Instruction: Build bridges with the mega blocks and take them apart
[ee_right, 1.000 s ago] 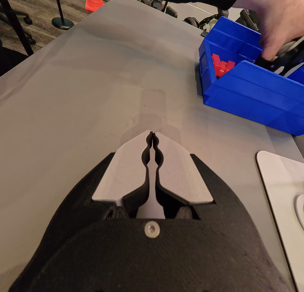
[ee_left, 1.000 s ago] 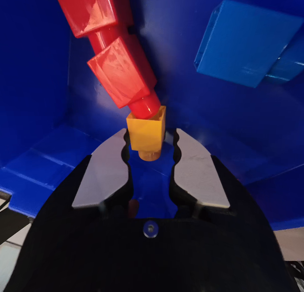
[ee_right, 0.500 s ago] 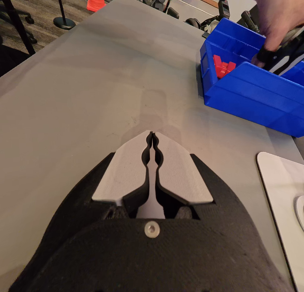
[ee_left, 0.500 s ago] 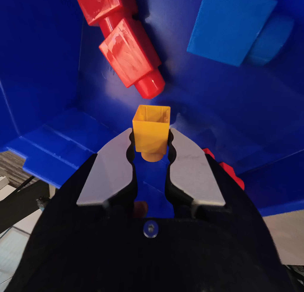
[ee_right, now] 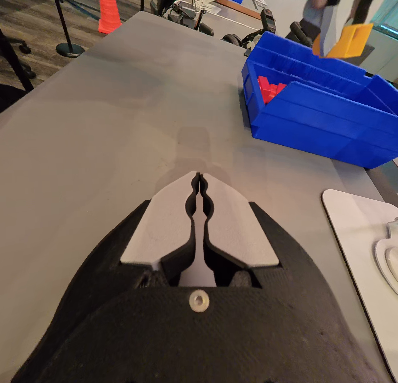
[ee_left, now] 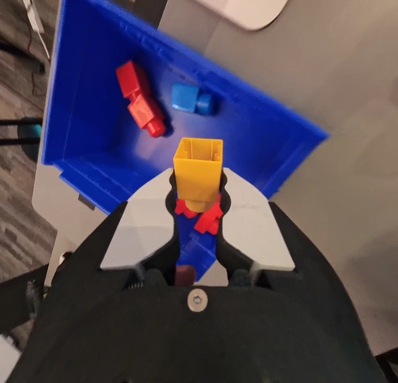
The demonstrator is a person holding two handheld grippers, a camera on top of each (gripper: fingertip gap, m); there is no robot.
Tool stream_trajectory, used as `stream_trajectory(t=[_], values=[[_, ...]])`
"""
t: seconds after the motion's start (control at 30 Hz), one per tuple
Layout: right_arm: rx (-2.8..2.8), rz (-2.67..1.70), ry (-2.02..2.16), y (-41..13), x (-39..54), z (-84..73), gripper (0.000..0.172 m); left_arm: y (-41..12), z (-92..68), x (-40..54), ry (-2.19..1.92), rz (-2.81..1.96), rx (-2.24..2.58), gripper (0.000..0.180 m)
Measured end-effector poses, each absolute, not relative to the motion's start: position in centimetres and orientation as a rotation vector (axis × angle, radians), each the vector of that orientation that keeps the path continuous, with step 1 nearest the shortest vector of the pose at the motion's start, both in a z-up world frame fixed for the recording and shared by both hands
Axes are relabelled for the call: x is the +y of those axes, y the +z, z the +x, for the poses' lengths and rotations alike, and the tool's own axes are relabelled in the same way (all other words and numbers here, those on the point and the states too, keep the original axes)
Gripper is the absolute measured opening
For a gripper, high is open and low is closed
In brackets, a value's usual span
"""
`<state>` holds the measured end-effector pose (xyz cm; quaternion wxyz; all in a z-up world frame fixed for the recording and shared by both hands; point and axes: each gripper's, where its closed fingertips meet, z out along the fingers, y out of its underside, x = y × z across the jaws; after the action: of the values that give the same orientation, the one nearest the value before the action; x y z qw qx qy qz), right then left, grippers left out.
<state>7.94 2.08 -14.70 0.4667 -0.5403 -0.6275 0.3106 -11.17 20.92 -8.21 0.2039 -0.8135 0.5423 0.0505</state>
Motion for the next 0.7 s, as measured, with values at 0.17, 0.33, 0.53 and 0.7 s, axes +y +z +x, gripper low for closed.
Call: stream_trajectory(t=[0.17, 0.33, 0.53, 0.7], values=[[-1.459, -1.346, 0.775, -14.0, 3.0, 8.5, 0.0, -6.4, -5.4, 14.6, -0.012, -2.122, 1.579, 0.037], [-1.415, -1.364, 0.79, -13.6, 3.6, 9.2, 0.0, -9.5, -0.1, 8.9, -0.08, -2.085, 1.756, 0.037], [-1.423, -1.366, 0.786, -13.7, 3.6, 9.5, 0.0, -15.5, 2.2, 6.2, -0.121, -2.148, 1.899, 0.037], [-1.433, -1.364, 0.784, -13.8, 3.4, 9.6, 0.0, -18.2, 2.8, 5.5, -0.157, -2.197, 1.962, 0.037]])
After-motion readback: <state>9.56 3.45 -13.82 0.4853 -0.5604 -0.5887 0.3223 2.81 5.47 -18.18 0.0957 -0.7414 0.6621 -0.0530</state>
